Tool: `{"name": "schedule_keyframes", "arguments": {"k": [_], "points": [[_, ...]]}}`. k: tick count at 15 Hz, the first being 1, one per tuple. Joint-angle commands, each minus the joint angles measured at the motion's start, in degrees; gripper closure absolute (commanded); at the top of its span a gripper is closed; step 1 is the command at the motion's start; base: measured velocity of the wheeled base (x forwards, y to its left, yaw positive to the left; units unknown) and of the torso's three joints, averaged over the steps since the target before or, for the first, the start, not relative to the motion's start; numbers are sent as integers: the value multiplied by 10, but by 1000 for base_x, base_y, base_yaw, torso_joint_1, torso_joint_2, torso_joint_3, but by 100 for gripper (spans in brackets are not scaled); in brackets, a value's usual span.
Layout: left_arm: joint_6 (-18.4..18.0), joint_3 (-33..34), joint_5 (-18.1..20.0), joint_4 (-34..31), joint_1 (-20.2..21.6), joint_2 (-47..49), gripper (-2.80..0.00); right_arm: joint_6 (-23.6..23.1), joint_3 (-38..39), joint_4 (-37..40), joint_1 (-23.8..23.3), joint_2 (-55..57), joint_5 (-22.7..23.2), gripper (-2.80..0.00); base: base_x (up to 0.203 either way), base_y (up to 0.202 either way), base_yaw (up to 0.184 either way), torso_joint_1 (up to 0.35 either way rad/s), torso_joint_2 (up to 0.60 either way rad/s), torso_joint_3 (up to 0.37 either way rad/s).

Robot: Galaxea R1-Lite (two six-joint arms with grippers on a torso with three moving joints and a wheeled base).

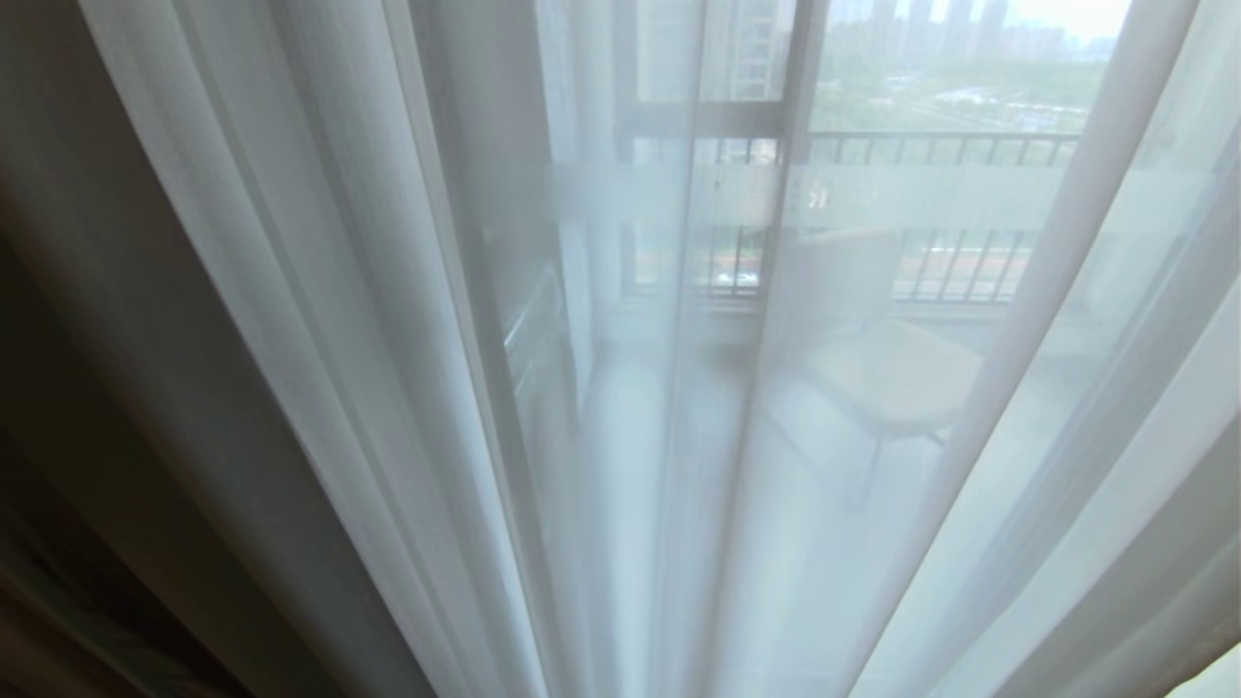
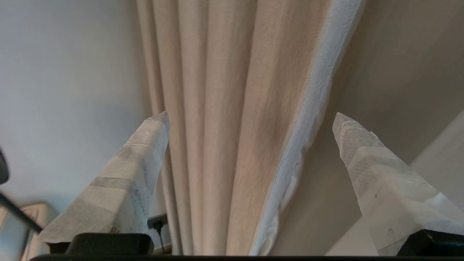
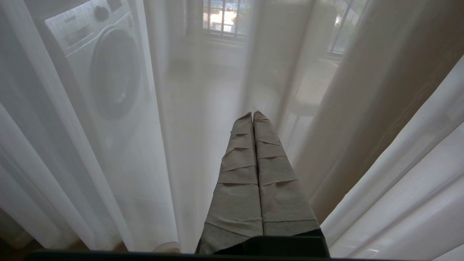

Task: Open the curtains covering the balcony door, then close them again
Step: Close the outer curtains on both sides

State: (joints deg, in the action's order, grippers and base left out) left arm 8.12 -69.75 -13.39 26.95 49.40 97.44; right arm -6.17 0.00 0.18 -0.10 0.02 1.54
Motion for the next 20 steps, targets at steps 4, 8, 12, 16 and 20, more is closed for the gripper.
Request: {"name": "schedule_keyframes", "arguments": {"k": [4, 8, 12, 16, 20], "points": [[1, -42, 17, 19, -5, 55, -280, -1, 0, 0, 0, 0, 0, 0, 0, 0, 0, 0, 0, 0], [1, -103, 18, 19, -17, 99, -280, -1, 0, 0, 0, 0, 0, 0, 0, 0, 0, 0, 0, 0], [1, -144, 29, 21, -18, 134, -280, -1, 0, 0, 0, 0, 0, 0, 0, 0, 0, 0, 0, 0], [1, -197, 35, 29, -18, 172, -280, -1, 0, 0, 0, 0, 0, 0, 0, 0, 0, 0, 0, 0], [1, -234, 36, 35, -25, 197, -280, -1, 0, 0, 0, 0, 0, 0, 0, 0, 0, 0, 0, 0]]}}
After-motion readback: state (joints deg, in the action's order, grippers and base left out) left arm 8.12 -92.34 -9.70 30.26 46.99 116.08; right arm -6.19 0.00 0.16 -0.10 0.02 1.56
